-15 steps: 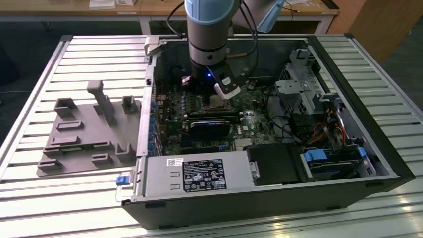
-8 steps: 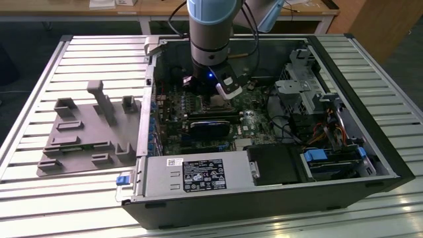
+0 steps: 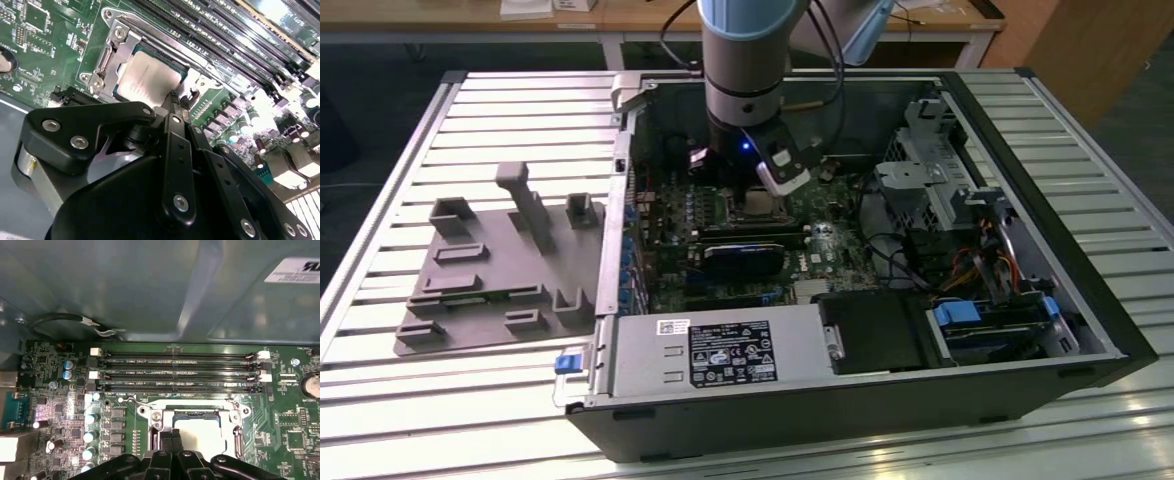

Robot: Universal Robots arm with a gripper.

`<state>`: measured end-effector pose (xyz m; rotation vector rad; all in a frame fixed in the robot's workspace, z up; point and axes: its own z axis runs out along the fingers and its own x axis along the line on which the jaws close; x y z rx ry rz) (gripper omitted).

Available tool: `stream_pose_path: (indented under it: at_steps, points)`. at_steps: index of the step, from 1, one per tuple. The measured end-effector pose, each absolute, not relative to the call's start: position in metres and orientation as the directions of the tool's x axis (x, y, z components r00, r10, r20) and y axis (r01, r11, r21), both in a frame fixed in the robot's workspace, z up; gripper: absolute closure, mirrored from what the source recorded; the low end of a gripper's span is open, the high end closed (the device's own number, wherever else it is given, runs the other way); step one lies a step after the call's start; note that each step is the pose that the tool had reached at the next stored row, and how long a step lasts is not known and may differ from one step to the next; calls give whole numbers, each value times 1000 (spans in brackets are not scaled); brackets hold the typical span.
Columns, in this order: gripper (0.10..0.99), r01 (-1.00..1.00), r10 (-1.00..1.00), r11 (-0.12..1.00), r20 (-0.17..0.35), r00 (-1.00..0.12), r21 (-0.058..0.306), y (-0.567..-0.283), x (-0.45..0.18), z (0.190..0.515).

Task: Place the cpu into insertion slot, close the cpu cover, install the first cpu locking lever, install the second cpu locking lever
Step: 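Close the cpu cover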

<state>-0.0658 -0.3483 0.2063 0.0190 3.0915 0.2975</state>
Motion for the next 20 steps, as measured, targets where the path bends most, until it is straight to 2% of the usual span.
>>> stream_pose_path:
  at_steps: [8,20]
  points:
    - [984,9,15,987,-35,-999,163,-348,-54,209]
    - [984,9,14,988,-34,-999,156,-348,-43,226]
